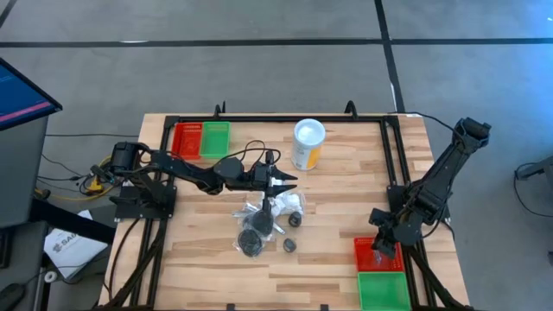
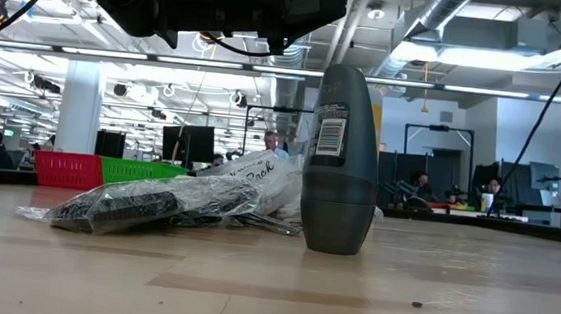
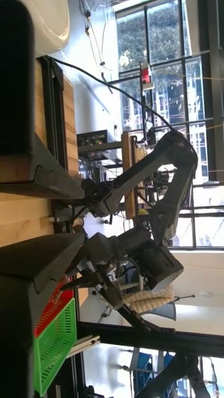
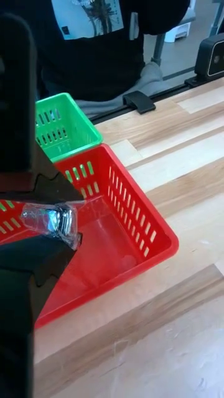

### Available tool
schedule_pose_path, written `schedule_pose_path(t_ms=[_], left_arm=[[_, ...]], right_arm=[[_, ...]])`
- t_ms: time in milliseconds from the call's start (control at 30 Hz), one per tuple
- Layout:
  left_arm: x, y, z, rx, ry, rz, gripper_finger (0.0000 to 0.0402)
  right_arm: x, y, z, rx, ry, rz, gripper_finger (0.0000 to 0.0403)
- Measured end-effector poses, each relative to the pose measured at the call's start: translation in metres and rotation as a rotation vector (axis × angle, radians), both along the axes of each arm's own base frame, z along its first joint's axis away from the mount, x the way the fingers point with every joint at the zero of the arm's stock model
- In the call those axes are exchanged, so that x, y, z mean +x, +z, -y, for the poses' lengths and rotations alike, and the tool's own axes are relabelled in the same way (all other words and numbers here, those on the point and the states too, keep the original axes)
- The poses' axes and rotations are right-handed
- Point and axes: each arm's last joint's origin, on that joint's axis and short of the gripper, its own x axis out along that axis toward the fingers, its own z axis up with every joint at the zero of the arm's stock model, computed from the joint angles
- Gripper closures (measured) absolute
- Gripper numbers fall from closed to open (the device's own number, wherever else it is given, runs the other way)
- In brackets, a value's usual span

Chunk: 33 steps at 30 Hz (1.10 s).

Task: Pick & Place Travel size toiletries
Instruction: Put the silver nail cutter into the bottom red bin

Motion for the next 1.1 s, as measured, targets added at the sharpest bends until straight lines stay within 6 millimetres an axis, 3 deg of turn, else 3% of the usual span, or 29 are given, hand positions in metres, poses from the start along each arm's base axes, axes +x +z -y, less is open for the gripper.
schedule_pose_path(t_ms=[633,800,1100], left_arm=[[0.0000,-0.0001,-0.0001,0.000,0.000,-0.001,0.0309],[0.0000,-0.0001,-0.0001,0.000,0.001,-0.001,0.0309],[0.0000,-0.0001,-0.0001,0.000,0.001,-0.001,0.0309]], right_arm=[[0.0050,0.0001,0.0041,-0.015,-0.009,0.011,0.0331],[0.0046,-0.0008,0.0056,-0.104,0.084,0.061,0.0331],[-0.0010,0.0003,-0.0013,0.000,0.046,-0.001,0.0331]])
